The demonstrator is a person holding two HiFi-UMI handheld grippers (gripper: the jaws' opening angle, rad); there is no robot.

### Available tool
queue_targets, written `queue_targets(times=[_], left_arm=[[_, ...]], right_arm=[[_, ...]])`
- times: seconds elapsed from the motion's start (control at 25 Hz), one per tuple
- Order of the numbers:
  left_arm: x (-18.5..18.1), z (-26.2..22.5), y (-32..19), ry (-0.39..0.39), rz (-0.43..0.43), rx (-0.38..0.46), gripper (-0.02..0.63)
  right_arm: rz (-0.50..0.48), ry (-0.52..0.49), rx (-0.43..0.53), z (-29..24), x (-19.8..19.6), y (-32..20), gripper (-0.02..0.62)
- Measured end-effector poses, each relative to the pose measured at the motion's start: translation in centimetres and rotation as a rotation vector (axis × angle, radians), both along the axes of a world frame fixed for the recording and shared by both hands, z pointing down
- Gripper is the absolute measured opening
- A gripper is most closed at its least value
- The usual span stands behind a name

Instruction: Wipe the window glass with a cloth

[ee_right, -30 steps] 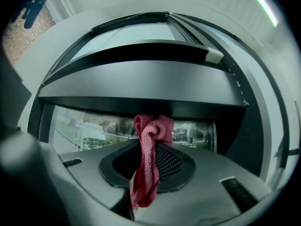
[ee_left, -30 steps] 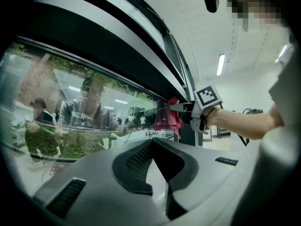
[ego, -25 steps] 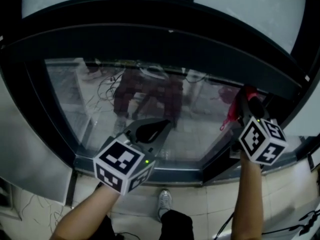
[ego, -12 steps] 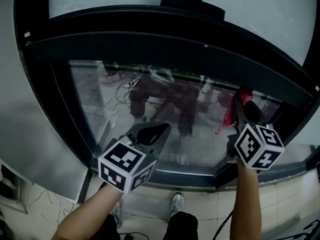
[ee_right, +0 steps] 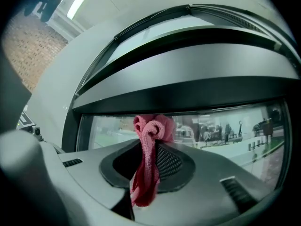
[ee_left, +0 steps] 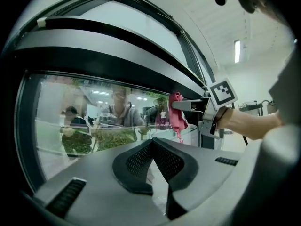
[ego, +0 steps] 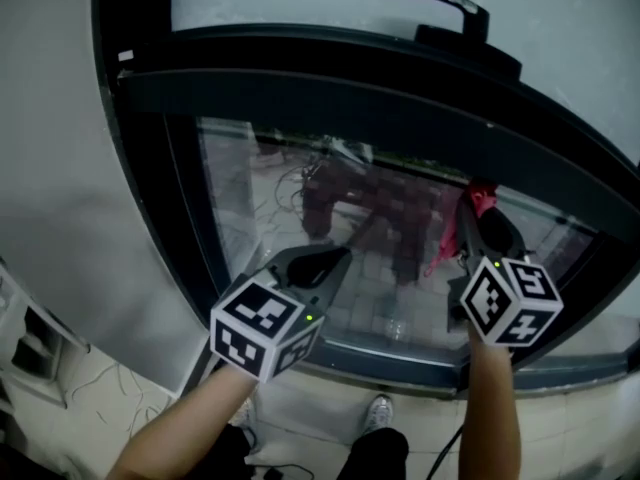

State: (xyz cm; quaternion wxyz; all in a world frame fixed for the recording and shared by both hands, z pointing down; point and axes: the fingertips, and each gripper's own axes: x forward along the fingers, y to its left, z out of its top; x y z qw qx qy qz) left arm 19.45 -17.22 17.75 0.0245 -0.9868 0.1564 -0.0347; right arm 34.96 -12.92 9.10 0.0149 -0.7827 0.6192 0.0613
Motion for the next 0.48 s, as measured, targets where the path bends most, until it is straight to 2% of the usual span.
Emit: queue_targets(times=[0.48], left_arm=[[-7.5, -0.4, -4.0, 0.011, -0.118, -0.006, 0.006]], right_arm=[[-0.136, 0.017, 0.012, -0.4, -7.7, -6.3, 0.071]])
